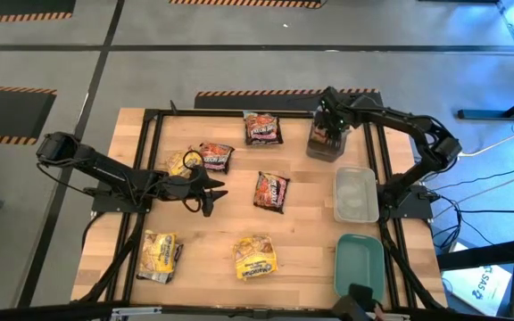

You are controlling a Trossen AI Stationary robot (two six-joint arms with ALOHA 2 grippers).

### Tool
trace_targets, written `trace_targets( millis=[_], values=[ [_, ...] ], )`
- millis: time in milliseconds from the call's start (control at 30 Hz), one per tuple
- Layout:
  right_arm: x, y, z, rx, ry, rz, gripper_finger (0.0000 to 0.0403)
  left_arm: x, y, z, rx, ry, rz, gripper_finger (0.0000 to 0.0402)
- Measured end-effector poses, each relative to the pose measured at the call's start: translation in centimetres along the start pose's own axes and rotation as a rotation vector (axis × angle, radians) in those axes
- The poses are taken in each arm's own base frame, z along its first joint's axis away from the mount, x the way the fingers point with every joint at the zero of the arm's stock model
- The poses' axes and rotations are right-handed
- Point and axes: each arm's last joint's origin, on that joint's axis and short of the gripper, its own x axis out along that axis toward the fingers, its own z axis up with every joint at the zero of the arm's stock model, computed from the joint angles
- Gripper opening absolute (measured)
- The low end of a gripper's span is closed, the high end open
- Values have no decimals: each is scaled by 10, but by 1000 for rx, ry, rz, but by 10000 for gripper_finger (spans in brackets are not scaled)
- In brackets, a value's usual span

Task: Sort Maruchan noodles
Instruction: Put the blue noodle pack into the black bin

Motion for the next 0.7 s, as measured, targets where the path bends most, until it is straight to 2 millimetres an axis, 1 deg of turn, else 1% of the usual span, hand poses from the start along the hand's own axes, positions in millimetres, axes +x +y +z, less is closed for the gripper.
trace_targets(
  millis=[67, 200, 433, 533, 567, 633, 700],
  values=[
    [-2, -1, 0, 2, 13, -35, 173, 0, 0, 0, 2, 0, 0, 164],
    [-13, -6, 1, 51, 16, -117, 183, 0, 0, 0, 9, -1, 1, 164],
    [-31, -7, 1, 137, 0, -98, 177, 0, 0, 0, 9, -1, 2, 164],
    [-40, 3, 7, 163, -41, -82, 177, 0, 0, 0, 9, -6, 6, 164],
    [-44, 9, 10, 156, -77, -46, 177, 0, 0, 1, 8, -11, 12, 164],
    [-53, 23, 18, 132, -161, 27, 177, 0, 1, 2, 11, -29, 28, 164],
    [-61, 39, 31, 83, -262, 96, 177, 0, 0, 3, 28, -39, 17, 164]
  ],
)
